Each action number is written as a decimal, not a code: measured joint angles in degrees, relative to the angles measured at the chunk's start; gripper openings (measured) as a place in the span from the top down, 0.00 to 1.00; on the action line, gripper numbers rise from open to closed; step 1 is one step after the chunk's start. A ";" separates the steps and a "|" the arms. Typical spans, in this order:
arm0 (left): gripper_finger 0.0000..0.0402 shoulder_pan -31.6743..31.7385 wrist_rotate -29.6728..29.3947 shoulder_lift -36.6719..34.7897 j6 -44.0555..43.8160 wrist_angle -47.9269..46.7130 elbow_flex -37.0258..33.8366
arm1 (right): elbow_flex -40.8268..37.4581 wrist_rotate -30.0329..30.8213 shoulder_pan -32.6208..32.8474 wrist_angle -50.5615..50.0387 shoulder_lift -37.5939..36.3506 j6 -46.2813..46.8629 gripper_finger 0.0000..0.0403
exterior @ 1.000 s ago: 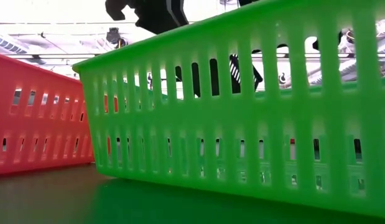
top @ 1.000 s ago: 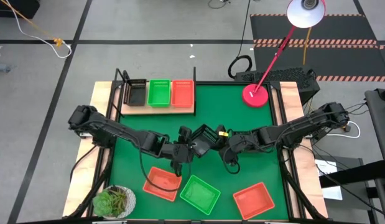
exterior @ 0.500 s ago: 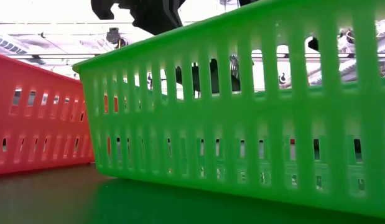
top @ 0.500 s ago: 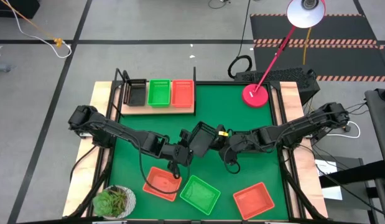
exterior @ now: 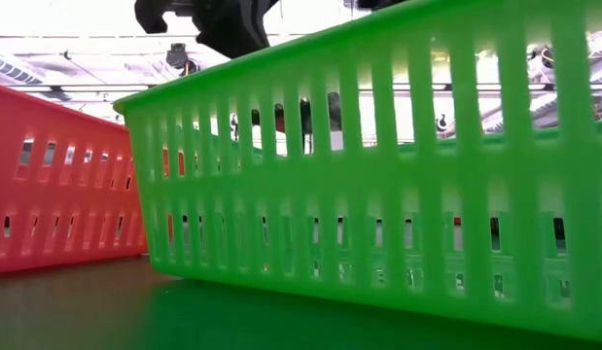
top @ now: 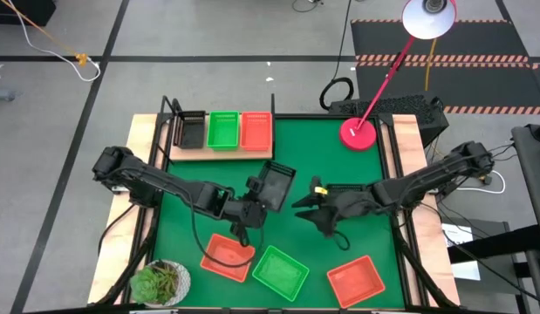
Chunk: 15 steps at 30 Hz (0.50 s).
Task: Stack baskets on shelf by color
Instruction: Stack the black bin on top of the black bin on the shelf
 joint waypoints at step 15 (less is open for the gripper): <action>0.98 -7.03 -10.34 -14.61 -13.33 -19.71 -0.02 | 0.00 13.38 11.28 -0.61 -14.97 6.19 0.67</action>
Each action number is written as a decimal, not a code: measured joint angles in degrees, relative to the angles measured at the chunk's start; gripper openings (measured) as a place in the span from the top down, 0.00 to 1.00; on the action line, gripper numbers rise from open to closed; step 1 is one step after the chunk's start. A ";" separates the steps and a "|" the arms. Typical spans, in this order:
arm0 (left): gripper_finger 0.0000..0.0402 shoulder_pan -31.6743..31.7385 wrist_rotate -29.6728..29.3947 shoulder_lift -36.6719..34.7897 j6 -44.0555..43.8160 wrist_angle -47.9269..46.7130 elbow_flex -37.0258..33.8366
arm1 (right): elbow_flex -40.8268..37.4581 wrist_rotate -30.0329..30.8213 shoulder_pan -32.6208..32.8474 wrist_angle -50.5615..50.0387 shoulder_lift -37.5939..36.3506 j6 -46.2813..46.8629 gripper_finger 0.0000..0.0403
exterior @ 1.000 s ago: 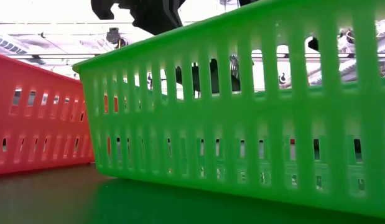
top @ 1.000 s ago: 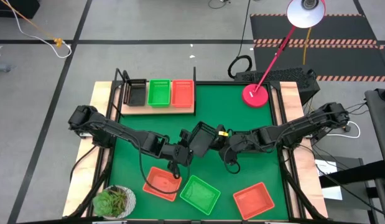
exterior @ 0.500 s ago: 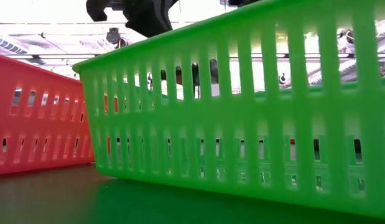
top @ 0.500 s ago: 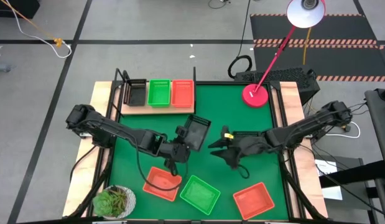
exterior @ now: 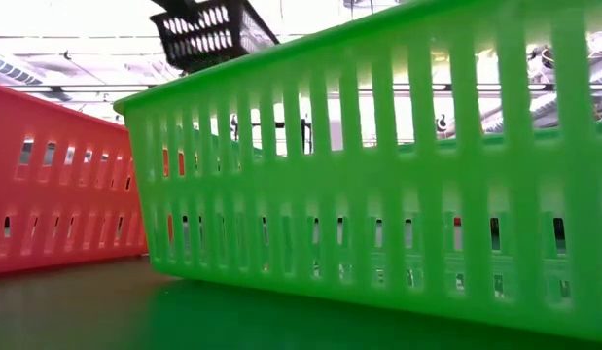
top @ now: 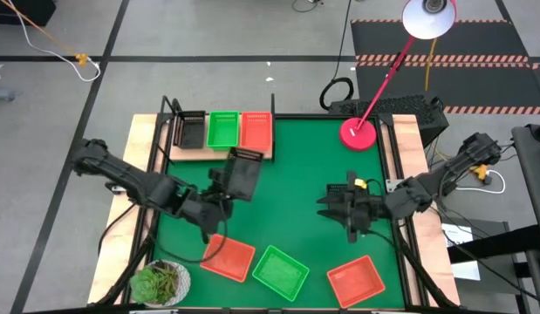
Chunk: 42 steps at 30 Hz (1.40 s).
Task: Stack baskets on shelf by color
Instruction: Stack the black bin on top of the black bin on the shelf
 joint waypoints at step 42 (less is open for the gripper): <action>0.97 42.66 15.10 -33.76 32.54 -0.24 -19.38 | -18.71 -0.48 -15.66 20.98 -5.45 -10.25 0.67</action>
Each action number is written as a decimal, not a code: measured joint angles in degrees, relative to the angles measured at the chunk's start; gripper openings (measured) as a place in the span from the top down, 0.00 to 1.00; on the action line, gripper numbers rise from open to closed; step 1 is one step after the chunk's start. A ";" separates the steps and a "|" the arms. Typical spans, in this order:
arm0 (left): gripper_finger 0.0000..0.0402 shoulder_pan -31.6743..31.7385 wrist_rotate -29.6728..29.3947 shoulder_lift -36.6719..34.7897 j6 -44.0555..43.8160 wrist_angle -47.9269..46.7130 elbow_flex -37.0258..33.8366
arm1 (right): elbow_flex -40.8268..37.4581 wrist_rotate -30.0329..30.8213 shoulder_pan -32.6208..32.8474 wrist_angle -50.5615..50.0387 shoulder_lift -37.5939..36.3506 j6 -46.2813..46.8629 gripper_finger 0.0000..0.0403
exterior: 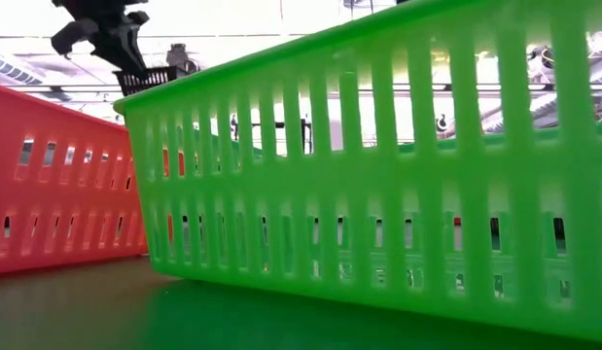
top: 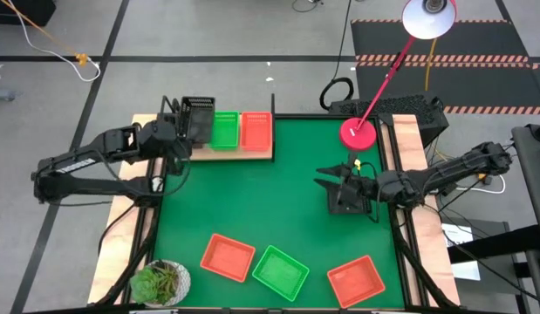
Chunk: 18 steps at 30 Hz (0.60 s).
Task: Stack baskets on shelf by color
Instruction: Stack the black bin on top of the black bin on the shelf
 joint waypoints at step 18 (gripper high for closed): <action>0.97 17.73 8.06 -0.09 9.11 4.45 -9.25 | 0.00 -0.07 -3.28 0.99 0.05 -4.74 0.87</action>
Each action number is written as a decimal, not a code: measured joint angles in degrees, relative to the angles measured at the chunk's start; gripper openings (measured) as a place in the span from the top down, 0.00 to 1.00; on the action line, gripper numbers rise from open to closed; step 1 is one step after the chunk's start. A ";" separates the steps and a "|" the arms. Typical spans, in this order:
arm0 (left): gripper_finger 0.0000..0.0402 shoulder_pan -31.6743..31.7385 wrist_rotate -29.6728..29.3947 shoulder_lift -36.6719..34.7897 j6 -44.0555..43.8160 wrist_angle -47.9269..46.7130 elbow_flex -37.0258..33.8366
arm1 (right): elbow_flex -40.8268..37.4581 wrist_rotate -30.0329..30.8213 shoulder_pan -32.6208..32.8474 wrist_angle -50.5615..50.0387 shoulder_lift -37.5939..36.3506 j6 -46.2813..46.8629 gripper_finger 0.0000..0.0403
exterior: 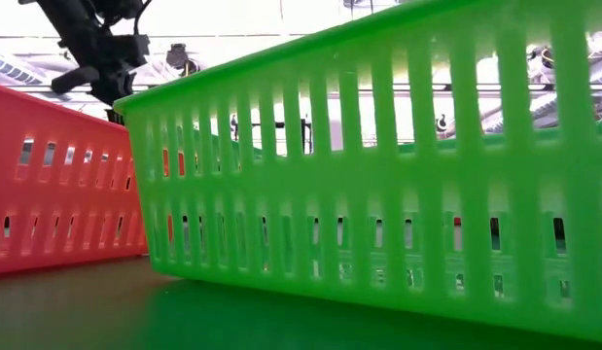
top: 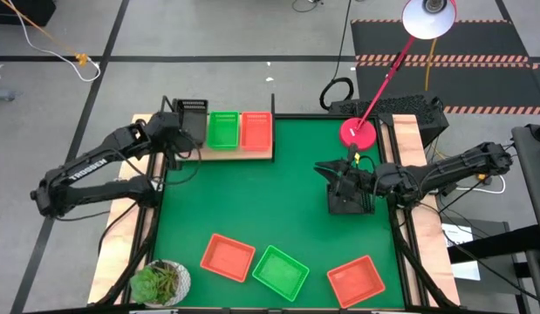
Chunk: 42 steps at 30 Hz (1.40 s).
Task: Stack baskets on shelf by color
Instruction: Stack the black bin on top of the black bin on the shelf
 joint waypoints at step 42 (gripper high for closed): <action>0.95 12.13 4.64 9.16 6.48 2.16 -2.43 | 0.04 -0.02 -0.01 -0.96 0.00 0.73 0.95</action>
